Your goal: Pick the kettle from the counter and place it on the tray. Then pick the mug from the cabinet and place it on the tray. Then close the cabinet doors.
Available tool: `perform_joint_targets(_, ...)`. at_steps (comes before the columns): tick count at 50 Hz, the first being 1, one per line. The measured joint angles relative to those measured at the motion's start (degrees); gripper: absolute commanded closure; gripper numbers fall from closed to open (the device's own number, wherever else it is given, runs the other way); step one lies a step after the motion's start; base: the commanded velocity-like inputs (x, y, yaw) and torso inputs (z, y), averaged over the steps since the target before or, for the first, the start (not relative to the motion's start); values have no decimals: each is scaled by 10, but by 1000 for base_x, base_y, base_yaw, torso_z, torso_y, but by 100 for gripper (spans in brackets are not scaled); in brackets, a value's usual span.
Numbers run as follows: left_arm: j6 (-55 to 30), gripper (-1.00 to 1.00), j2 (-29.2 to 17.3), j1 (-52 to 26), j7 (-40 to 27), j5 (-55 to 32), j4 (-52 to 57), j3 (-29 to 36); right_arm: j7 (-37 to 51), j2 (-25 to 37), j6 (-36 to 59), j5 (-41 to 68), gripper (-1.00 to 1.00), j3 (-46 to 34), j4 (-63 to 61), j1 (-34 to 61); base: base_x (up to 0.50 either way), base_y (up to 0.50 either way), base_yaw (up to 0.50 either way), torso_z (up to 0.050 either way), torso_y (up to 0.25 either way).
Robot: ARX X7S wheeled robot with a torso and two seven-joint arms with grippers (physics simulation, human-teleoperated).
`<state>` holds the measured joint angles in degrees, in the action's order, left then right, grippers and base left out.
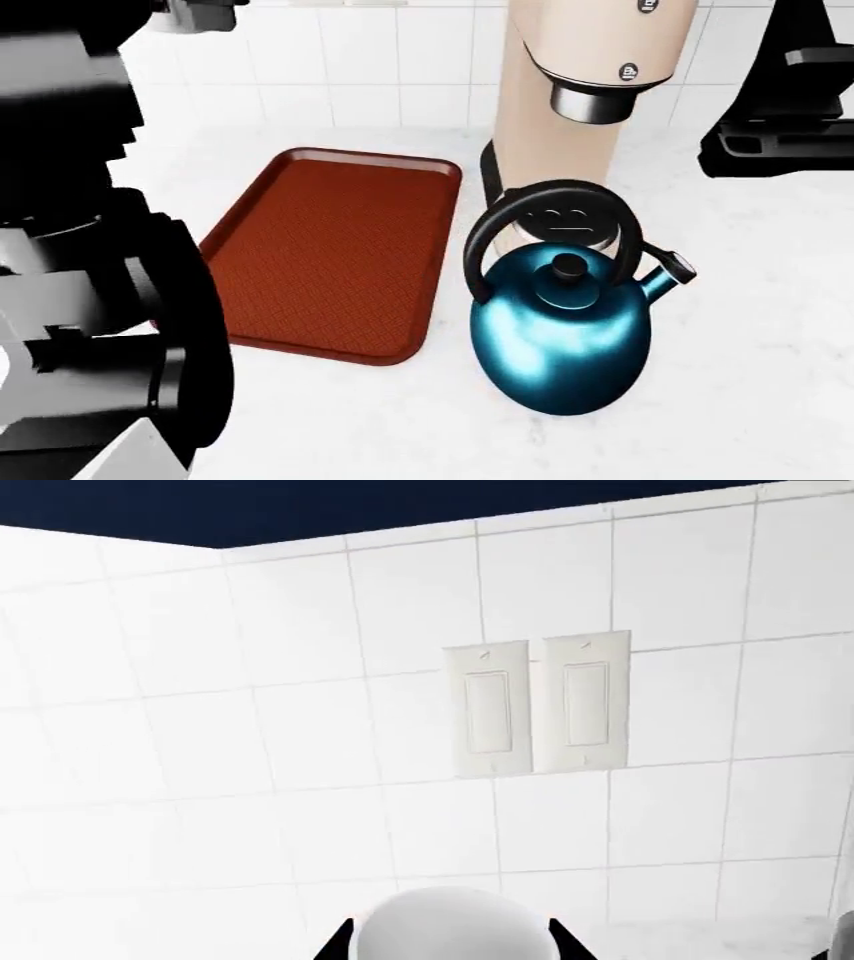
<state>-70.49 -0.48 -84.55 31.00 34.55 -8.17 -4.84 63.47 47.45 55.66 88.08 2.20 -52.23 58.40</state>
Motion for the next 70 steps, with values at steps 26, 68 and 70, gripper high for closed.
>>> perform_joint_targets(26, 322, 100, 4, -82, -339, -485, -518, 273, -15, 20, -9, -3, -100, 19, 5, -11, 0, 0, 0, 0, 0)
perform_joint_targets(68, 380, 100, 0, -76, -378, -671, -666, 461, 2, 35, -15, 29, -100, 9, 20, 35, 102, 0, 0, 0, 0)
perform_joint_targets(70, 379, 100, -1, -72, -374, -658, -666, 450, 1, 35, -15, 28, -100, 9, 20, 34, 0, 0, 0, 0, 0)
